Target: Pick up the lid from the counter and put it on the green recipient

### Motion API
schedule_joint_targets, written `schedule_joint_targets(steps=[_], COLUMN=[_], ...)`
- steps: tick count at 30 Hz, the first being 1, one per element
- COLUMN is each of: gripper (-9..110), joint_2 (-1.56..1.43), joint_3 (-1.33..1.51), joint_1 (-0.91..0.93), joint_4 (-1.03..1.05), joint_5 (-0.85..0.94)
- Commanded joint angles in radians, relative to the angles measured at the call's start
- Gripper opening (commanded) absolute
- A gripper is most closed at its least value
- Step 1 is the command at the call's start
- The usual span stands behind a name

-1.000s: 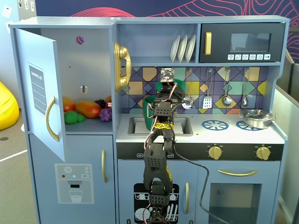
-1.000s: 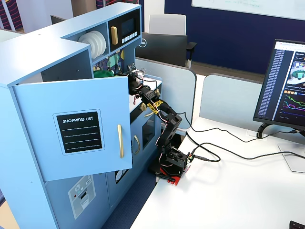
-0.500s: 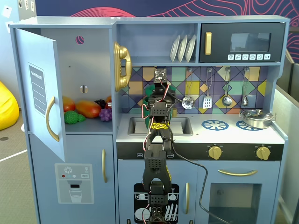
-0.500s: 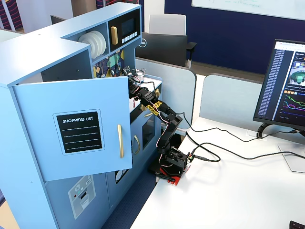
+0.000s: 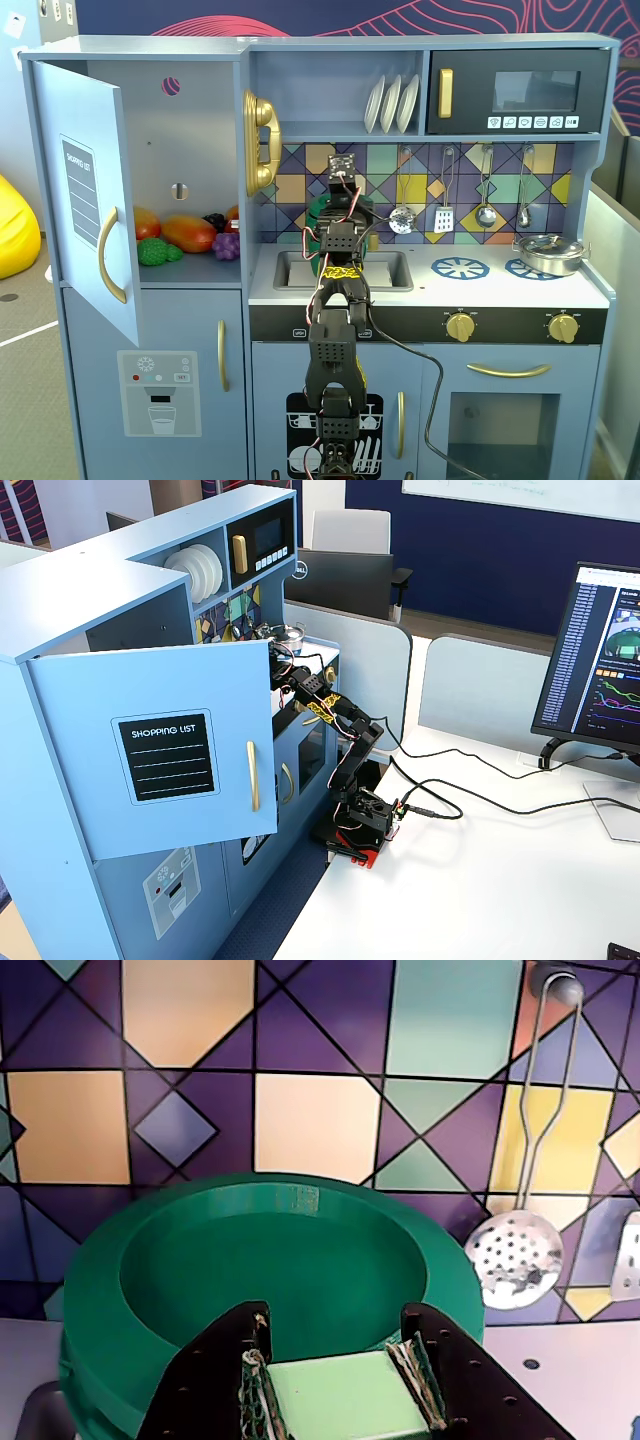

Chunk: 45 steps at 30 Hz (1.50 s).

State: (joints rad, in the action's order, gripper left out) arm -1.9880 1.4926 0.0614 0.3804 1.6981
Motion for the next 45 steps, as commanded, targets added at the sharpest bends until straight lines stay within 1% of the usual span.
schedule_joint_targets(steps=[1,11,12,13,14,16,18,20,24,26,28,34,40,42,43,45], gripper=[0,0,1,7,15,27,35,39,39,38,38,38,37,33,30,22], joint_2=[-0.066,-0.095,-0.097,-0.098,-0.1,-0.1,-0.1,-0.095,-0.107,-0.156,-0.242,-0.604,-0.83,-0.864,-0.871,-0.897], joint_3=[-0.009,0.051,0.055,0.058,0.058,0.049,0.032,0.0,-0.08,-0.098,-0.086,0.146,0.402,0.499,0.549,0.675], joint_1=[-0.018,-0.025,-0.025,-0.023,-0.02,-0.025,-0.032,-0.041,-0.055,-0.055,-0.04,0.014,0.066,0.075,0.08,0.078], joint_4=[0.002,0.014,0.011,0.003,-0.011,-0.034,-0.06,-0.087,-0.089,-0.026,0.092,0.405,0.713,0.767,0.795,0.807], joint_5=[0.015,0.043,0.041,0.025,-0.006,-0.037,-0.048,-0.037,0.011,0.018,0.018,-0.043,-0.06,-0.124,-0.132,-0.112])
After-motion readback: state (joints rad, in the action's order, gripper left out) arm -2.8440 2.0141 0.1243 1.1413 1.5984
